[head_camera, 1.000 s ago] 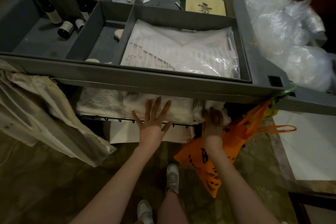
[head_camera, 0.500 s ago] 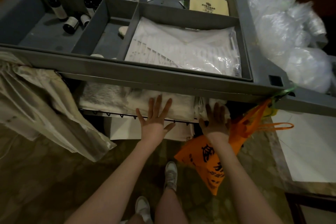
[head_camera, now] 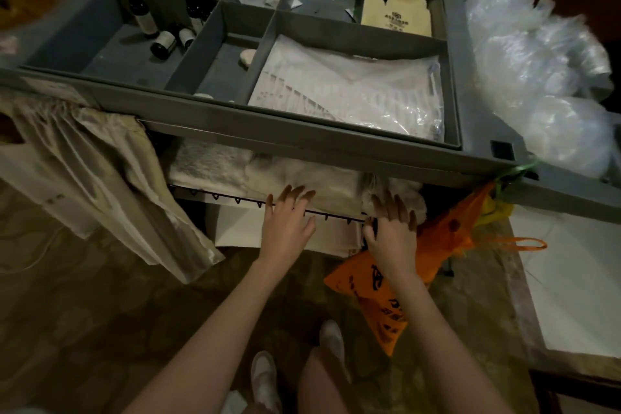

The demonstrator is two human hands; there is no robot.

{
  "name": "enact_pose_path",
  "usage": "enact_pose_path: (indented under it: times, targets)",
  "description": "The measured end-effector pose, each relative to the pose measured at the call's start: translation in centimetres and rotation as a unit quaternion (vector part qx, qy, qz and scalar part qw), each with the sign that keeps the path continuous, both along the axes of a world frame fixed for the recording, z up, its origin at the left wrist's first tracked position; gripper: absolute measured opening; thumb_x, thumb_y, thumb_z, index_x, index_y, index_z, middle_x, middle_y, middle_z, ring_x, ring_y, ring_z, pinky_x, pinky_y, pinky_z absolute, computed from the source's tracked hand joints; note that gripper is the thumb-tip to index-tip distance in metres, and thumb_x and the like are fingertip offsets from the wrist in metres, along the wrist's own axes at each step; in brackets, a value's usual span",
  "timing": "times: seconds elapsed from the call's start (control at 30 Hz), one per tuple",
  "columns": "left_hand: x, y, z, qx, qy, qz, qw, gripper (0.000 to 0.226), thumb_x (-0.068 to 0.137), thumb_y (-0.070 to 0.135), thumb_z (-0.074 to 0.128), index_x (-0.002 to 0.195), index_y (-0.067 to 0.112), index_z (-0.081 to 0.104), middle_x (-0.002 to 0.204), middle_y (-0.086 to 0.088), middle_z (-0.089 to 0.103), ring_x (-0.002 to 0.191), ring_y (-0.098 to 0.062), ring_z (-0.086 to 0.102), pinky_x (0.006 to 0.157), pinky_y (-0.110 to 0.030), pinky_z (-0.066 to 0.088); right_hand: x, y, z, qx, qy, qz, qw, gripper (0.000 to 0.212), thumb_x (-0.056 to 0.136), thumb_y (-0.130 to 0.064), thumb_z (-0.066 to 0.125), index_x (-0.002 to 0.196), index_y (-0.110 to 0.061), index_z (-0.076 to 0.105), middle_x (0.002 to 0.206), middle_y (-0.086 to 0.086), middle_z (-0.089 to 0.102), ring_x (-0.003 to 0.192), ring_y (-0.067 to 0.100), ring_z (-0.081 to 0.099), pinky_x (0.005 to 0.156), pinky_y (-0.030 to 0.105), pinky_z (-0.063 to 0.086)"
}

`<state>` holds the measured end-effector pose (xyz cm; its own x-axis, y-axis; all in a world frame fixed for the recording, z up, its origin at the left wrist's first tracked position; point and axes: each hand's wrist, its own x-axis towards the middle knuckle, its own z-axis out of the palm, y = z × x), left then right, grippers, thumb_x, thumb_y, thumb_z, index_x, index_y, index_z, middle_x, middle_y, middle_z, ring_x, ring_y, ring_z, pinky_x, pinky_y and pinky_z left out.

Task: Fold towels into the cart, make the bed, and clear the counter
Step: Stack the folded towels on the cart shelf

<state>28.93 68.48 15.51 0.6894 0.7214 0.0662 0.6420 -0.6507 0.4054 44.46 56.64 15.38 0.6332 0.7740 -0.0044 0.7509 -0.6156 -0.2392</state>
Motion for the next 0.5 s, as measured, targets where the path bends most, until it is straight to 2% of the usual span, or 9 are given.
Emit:
enact_pose_path:
  times: [0.13,0.23,0.3,0.37,0.5]
  targets:
    - [-1.0,-0.8,-0.3,0.017,0.001,0.054,0.998,0.049,0.093,0.025,0.052,0.14,0.019,0.041,0.146,-0.003,0.04,0.14,-0.022,0.028,0.116,-0.048,0.017,-0.7,0.7,-0.3,0.029,-0.011,0.093,0.995,0.049,0.091,-0.024,0.051,0.138,-0.012,0.047,0.151,0.008,0.035,0.143,0.023,0.024,0.117,0.049,0.012]
    - [-1.4,-1.9,-0.5,0.0,0.025,0.121,0.992,0.052,0.095,0.029,0.046,0.145,0.02,0.033,0.149,-0.002,0.035,0.143,-0.021,0.022,0.116,-0.045,0.01,-1.1,1.2,-0.8,0.02,-0.004,0.17,0.985,0.049,0.093,-0.027,0.047,0.14,-0.015,0.044,0.151,0.011,0.034,0.144,0.024,0.022,0.118,0.049,0.015]
    - [-1.6,-3.2,-0.6,-0.017,0.032,0.187,0.982,0.055,0.096,0.031,0.044,0.147,0.022,0.027,0.153,-0.001,0.028,0.145,-0.019,0.015,0.117,-0.042,0.002,-0.8,1.3,-0.8,0.038,-0.003,0.204,0.978,0.048,0.091,-0.029,0.043,0.137,-0.014,0.048,0.148,0.014,0.037,0.141,0.028,0.029,0.112,0.054,0.028]
    - [-1.6,-4.9,-0.5,-0.027,0.03,0.252,0.967,0.057,0.096,0.032,0.043,0.149,0.023,0.024,0.156,0.001,0.023,0.146,-0.018,0.01,0.116,-0.039,-0.003,-0.3,1.0,-0.8,0.054,-0.005,0.247,0.968,0.046,0.088,-0.024,0.053,0.133,-0.014,0.05,0.147,0.014,0.04,0.137,0.03,0.035,0.104,0.057,0.038]
    - [-1.9,-9.8,-0.1,-0.046,0.016,0.34,0.939,0.057,0.097,0.031,0.044,0.149,0.023,0.022,0.156,0.001,0.022,0.146,-0.017,0.01,0.118,-0.043,-0.001,-0.4,-0.2,-0.5,0.064,-0.018,0.364,0.929,0.051,0.083,-0.016,0.066,0.132,-0.012,0.051,0.144,0.014,0.044,0.132,0.032,0.042,0.107,0.057,0.03]
